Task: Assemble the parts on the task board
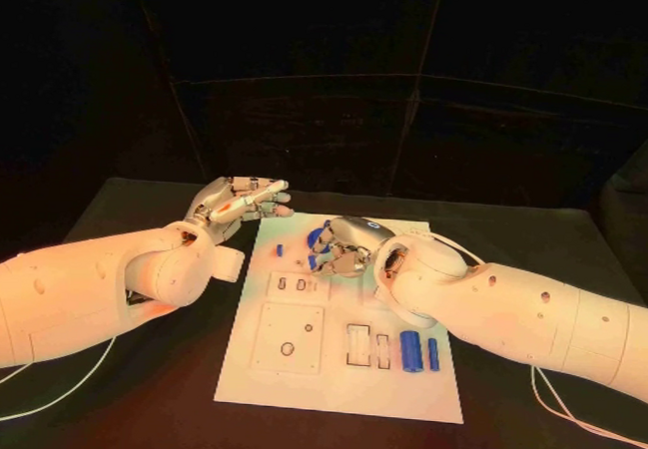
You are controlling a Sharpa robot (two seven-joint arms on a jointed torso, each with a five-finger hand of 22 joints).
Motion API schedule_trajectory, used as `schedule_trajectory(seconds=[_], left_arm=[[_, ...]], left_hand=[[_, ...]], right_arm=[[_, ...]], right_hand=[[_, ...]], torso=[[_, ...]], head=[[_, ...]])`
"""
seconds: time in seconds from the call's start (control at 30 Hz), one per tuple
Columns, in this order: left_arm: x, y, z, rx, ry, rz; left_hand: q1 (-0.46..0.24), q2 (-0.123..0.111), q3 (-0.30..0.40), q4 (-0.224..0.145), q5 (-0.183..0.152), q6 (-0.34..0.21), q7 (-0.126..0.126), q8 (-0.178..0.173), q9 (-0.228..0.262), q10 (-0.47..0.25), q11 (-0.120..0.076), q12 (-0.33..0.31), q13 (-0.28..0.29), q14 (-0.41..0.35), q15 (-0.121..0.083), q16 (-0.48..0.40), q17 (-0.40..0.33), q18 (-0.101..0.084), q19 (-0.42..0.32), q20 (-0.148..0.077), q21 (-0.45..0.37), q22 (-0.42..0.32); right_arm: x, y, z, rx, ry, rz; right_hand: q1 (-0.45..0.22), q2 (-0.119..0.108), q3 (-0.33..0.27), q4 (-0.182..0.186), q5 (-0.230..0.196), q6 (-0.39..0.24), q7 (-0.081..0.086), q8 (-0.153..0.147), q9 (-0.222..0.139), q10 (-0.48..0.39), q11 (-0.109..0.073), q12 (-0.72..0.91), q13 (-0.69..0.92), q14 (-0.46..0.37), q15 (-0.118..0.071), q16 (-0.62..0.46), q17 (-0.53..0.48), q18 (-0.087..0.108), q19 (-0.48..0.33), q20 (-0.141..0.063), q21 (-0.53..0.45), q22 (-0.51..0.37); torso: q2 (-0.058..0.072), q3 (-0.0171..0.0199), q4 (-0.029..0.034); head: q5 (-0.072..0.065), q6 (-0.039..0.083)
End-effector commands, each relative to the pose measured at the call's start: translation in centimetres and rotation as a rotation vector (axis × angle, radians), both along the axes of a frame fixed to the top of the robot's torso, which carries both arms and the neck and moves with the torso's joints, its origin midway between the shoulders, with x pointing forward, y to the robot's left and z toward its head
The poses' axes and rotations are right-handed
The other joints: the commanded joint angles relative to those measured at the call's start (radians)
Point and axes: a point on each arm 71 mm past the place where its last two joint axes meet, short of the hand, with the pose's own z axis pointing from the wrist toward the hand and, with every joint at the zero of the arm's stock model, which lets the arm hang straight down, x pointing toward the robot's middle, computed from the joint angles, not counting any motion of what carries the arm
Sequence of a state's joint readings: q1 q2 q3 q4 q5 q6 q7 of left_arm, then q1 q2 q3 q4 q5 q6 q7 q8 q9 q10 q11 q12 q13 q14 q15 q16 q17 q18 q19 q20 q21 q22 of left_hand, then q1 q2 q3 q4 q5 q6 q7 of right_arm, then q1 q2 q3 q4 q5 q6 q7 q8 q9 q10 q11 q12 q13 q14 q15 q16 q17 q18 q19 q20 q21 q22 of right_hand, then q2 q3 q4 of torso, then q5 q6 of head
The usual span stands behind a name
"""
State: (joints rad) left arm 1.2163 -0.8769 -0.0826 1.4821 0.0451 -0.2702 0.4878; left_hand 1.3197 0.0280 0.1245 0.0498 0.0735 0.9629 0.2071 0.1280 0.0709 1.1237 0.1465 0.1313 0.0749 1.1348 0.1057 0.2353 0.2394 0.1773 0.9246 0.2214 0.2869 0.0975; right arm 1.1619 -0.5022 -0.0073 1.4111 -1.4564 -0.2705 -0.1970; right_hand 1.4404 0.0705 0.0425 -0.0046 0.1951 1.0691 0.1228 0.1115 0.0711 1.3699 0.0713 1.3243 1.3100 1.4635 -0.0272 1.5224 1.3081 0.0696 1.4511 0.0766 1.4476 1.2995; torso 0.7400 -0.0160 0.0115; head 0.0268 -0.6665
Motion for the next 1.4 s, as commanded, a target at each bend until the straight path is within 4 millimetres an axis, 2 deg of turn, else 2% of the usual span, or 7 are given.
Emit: schedule_trajectory(seconds=[0.03, 0.3, 0.9, 1.17, 1.4], left_arm=[[0.1, -0.1, 0.1, -0.003, 0.001, -0.011], [0.1, -0.1, 0.1, -0.002, 0.002, -0.008], [0.2, -0.1, 0.0, -0.001, 0.003, -0.008], [0.2, 0.0, 0.0, -0.001, 0.004, -0.008], [0.2, 0.0, 0.0, 0.0, 0.005, -0.008]], left_hand=[[0.004, 0.002, 0.004, -0.005, 0.001, 0.004, 0.003, -0.004, -0.001, 0.0, 0.001, -0.006, -0.002, -0.001, -0.003, -0.004, 0.002, 0.007, 0.007, -0.002, -0.007, -0.002], [0.004, 0.002, 0.004, -0.005, 0.001, 0.004, 0.003, -0.005, -0.001, 0.001, 0.001, -0.006, -0.002, -0.001, -0.003, -0.004, 0.002, 0.007, 0.007, -0.002, -0.007, -0.002], [0.002, 0.001, 0.004, -0.005, 0.001, 0.004, 0.003, -0.005, -0.001, 0.001, 0.001, -0.006, -0.002, -0.001, -0.003, -0.004, 0.003, 0.007, 0.008, -0.002, -0.007, -0.002], [0.002, 0.001, 0.004, -0.005, 0.001, 0.004, 0.003, -0.005, -0.001, 0.001, 0.001, -0.006, -0.002, -0.001, -0.003, -0.004, 0.003, 0.007, 0.008, -0.002, -0.007, -0.002], [0.0, 0.001, 0.005, -0.005, 0.001, 0.004, 0.004, -0.005, -0.001, 0.002, 0.001, -0.007, -0.002, -0.001, -0.003, -0.005, 0.003, 0.007, 0.008, -0.002, -0.007, -0.003]], right_arm=[[-0.1, 0.3, -0.2, -0.057, -0.022, 0.016], [-0.7, 0.9, -1.2, -0.076, -0.019, 0.031], [-0.9, 1.3, -2.0, -0.1, 0.007, 0.042], [-1.0, 1.2, -2.2, -0.114, 0.017, 0.045], [-1.1, 1.1, -2.2, -0.123, 0.016, 0.046]], right_hand=[[-0.01, -0.002, 0.008, 0.001, -0.001, 0.007, 0.0, 0.002, 0.001, 0.035, -0.034, 0.004, 0.03, 0.086, -0.007, 0.002, 0.167, -0.015, 0.002, -0.004, 0.004, -0.002], [-0.012, -0.004, 0.01, 0.0, -0.001, 0.005, 0.001, 0.0, 0.001, 0.035, -0.033, 0.003, 0.029, 0.086, -0.007, 0.002, 0.166, -0.015, 0.001, -0.004, 0.004, -0.002], [-0.021, -0.008, 0.015, 0.001, -0.003, 0.002, 0.003, -0.003, 0.0, 0.033, -0.032, 0.002, 0.029, 0.086, -0.007, 0.001, 0.165, -0.014, 0.001, -0.004, 0.003, -0.003], [-0.024, -0.01, 0.016, 0.002, -0.003, 0.001, 0.003, -0.003, -0.001, 0.033, -0.032, 0.001, 0.028, 0.085, -0.006, 0.001, 0.165, -0.014, 0.001, -0.004, 0.003, -0.003], [-0.026, -0.011, 0.016, 0.002, -0.003, 0.001, 0.003, -0.004, -0.001, 0.033, -0.031, 0.001, 0.028, 0.086, -0.006, 0.001, 0.165, -0.014, 0.001, -0.004, 0.003, -0.003]], torso=[[0.0, 0.0018, -0.0013], [0.0, 0.0018, -0.001], [0.0, 0.0015, -0.0013], [0.0, 0.0012, 0.0002], [0.0, 0.0014, -0.0009]], head=[[0.003, -0.004], [0.01, -0.012], [0.016, -0.026], [0.015, -0.029], [0.016, -0.03]])
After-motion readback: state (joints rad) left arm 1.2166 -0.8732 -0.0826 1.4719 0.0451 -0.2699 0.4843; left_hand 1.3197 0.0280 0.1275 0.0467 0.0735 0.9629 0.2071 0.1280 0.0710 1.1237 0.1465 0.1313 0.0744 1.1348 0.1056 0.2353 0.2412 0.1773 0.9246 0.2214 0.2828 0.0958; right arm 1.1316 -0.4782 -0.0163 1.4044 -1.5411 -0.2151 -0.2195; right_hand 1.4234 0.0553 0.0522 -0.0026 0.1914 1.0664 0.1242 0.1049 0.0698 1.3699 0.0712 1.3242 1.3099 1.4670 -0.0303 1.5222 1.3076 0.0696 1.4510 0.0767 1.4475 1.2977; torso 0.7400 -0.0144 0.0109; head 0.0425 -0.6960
